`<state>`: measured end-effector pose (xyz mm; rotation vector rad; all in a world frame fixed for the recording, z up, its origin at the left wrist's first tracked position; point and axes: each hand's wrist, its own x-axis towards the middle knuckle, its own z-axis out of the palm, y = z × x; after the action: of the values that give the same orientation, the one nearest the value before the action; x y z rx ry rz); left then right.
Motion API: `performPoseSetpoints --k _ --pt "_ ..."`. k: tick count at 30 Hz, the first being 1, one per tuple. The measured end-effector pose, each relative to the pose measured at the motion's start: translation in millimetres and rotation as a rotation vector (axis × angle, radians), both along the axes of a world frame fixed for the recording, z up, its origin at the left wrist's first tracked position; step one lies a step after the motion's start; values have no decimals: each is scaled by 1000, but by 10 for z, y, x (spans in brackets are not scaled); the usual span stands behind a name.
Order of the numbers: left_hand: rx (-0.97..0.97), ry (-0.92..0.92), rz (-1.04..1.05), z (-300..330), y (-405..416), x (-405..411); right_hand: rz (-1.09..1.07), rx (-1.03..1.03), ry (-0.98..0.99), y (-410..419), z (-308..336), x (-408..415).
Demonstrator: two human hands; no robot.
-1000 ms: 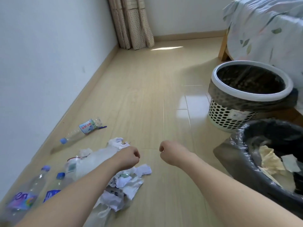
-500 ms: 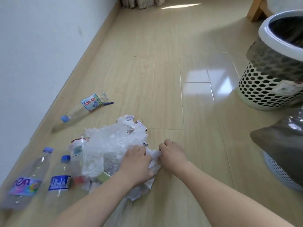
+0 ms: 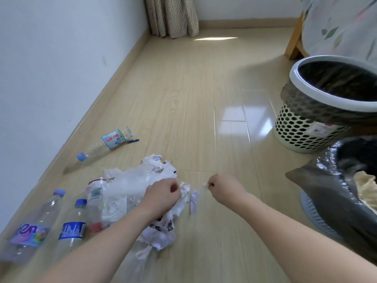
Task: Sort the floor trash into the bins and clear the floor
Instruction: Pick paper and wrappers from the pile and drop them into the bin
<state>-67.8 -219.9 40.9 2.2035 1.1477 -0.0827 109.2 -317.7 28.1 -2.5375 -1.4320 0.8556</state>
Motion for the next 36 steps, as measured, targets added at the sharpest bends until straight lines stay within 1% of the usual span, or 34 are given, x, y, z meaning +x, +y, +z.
performPoseSetpoints --k 2,5,7,10,13,16,19,22,25,27,31,33,36 --pt "-190 -141 123 231 29 39 -9 24 31 -24 320 107" --pt "-330 -236 173 635 -1 208 21 3 55 -165 908 302" --pt "-357 -278 161 895 -59 399 46 -37 15 -298 1283 439" --pt "-438 -368 124 1253 -224 776 8 -46 -105 -548 1664 727" --pt "-549 -438 41 1544 -529 1253 -106 -25 -243 -888 1815 1114" --pt "-615 -477 -59 1702 -889 1767 -276 -26 -265 -1325 1858 1503" --pt "-628 -465 -113 1691 -1298 2293 -458 22 -284 -1869 1829 1862" --pt "-609 -423 -105 1540 -1708 2744 -574 -30 -220 -2354 1699 2125" --pt "-691 -376 -88 1431 -2054 3022 -633 -107 -73 -2564 1565 2275" --pt "-705 -357 -85 1390 -2159 3098 -623 -90 -27 -2559 1537 2342" --pt "-644 -350 -69 1345 -1953 3034 -613 29 -57 -2412 1520 2390" --pt "-575 -342 -48 1341 -1660 2888 -588 70 -75 -2245 1506 2348" --pt "-476 -343 47 1277 -1096 2531 -493 162 -124 -1809 1523 2094"
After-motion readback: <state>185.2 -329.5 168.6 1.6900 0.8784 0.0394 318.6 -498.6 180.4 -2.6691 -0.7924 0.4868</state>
